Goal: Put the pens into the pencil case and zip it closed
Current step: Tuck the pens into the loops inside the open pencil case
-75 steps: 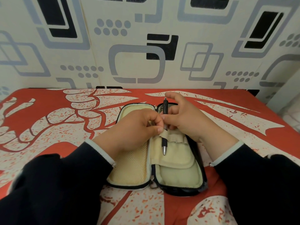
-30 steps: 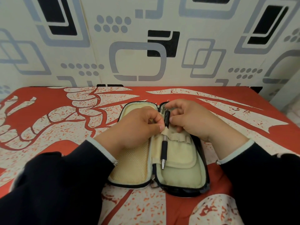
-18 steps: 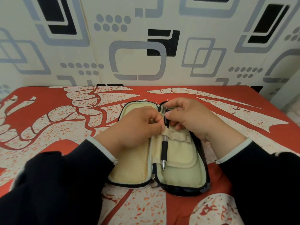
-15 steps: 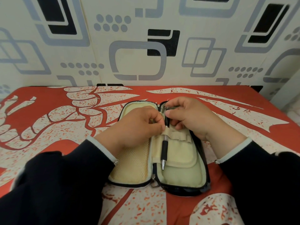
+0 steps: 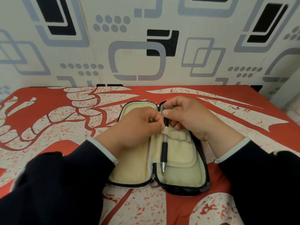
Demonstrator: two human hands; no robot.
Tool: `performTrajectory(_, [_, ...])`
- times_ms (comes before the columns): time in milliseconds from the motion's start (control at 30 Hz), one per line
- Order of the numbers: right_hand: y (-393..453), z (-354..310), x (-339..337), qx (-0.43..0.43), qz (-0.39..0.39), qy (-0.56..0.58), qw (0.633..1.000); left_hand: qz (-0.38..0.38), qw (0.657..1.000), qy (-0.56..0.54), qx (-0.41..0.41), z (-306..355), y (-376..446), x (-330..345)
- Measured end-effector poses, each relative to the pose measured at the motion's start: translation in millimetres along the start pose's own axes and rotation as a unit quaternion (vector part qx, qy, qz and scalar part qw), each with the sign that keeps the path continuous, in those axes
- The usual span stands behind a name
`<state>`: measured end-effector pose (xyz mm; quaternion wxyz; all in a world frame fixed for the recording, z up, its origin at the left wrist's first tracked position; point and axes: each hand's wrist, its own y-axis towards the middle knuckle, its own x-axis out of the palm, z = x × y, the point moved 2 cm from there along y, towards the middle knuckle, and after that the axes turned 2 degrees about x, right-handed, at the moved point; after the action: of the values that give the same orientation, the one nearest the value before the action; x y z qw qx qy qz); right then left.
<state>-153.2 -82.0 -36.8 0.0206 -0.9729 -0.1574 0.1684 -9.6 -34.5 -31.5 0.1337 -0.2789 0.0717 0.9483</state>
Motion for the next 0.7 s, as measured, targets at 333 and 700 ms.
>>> performTrajectory(333, [-1.7, -2.0, -0.6, -0.002, -0.018, 0.008, 1.0, 0.01, 1.0, -0.014, -0.006, -0.4, 0.4, 0.0])
performTrajectory(700, [-5.7, -3.7, -2.2, -0.006, -0.063, -0.036, 0.997, 0.03, 1.0, -0.007, -0.003, -3.3, 1.7, 0.5])
